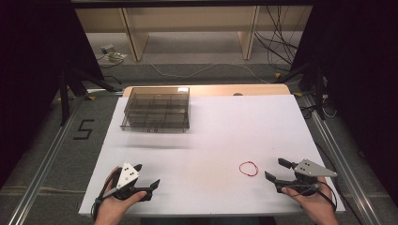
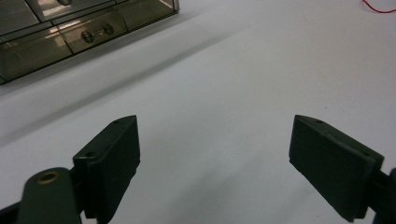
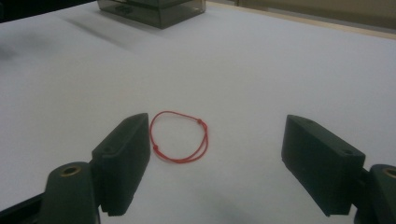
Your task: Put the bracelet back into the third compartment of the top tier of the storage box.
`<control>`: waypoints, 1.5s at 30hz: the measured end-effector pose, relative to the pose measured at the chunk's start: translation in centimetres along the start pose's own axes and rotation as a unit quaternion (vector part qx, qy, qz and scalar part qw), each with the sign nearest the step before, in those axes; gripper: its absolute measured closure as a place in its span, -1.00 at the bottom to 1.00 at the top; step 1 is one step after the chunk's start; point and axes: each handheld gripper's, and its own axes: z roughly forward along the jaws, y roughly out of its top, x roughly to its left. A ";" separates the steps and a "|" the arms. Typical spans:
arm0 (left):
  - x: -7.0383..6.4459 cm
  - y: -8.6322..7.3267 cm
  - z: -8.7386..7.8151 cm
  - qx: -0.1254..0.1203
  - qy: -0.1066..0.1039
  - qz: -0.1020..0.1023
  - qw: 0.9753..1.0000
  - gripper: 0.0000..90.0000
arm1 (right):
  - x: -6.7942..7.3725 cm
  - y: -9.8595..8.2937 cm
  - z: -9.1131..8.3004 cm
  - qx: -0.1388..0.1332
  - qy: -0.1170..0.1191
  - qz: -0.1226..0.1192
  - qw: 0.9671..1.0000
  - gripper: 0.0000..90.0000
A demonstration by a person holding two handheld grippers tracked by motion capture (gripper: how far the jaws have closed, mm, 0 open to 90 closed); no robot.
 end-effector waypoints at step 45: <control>0.1 -0.2 0.5 0.008 0.003 0.002 1.000 -0.63 | -0.1 2.6 9.3 0.148 0.041 -0.042 0.987 0.55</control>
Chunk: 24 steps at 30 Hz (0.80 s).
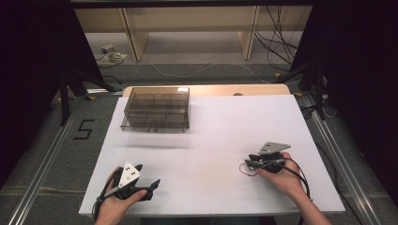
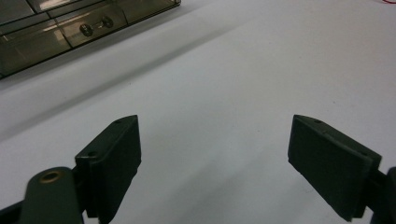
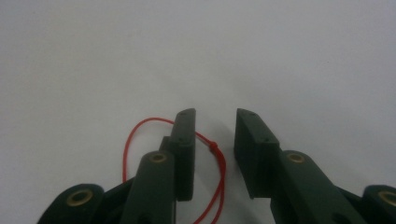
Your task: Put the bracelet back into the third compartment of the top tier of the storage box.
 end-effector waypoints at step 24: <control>-0.1 0.0 -0.1 0.000 -0.002 0.004 1.000 -0.63 | 0.2 0.0 -0.3 -0.018 -0.007 0.035 0.999 0.96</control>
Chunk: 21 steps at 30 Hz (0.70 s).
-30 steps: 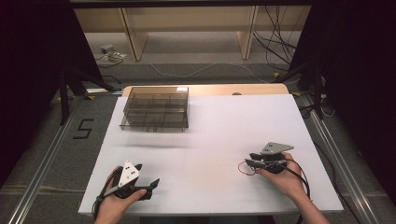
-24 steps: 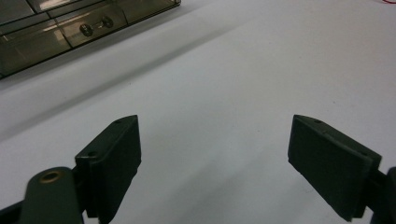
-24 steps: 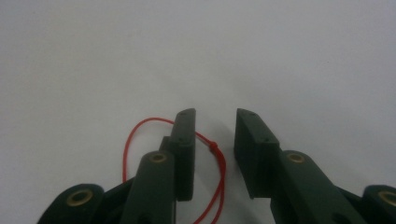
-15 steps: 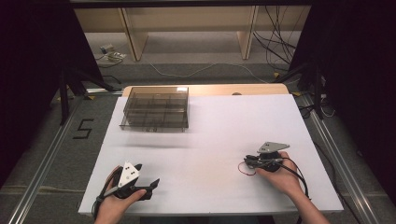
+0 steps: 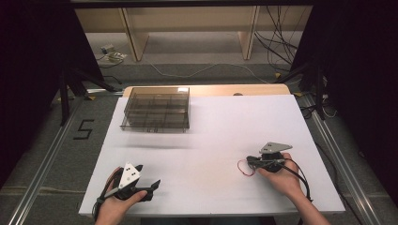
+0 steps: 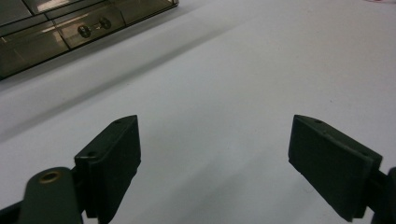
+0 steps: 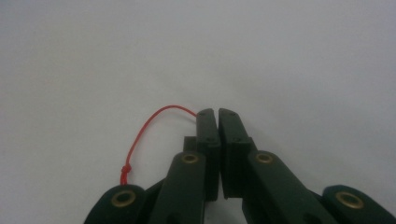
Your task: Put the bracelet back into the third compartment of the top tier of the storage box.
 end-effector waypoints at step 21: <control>-0.2 0.0 -0.1 -0.009 0.003 -0.003 1.000 -0.63 | 0.5 1.3 -1.2 -0.044 -0.005 -0.008 0.999 0.96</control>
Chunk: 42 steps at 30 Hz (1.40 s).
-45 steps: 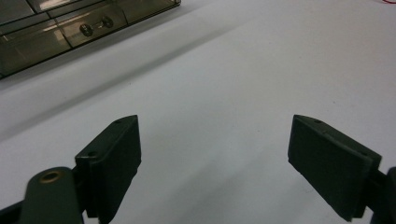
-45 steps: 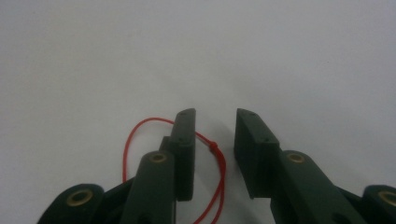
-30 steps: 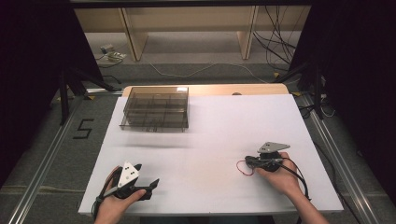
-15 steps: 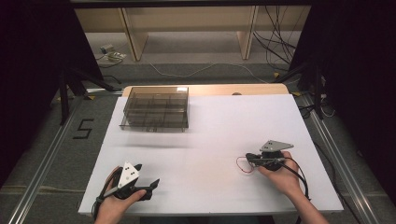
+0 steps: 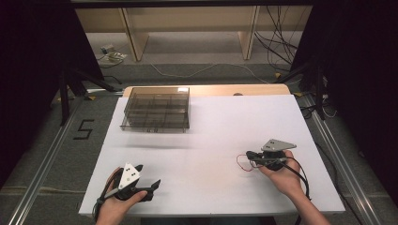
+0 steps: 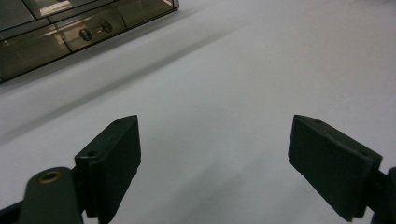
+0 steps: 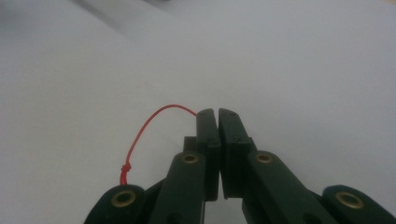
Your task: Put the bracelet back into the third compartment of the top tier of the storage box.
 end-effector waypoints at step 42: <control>0.3 -0.3 0.1 0.003 0.010 0.001 1.000 -0.62 | 0.6 4.1 0.7 -0.046 -0.017 -0.014 0.999 0.96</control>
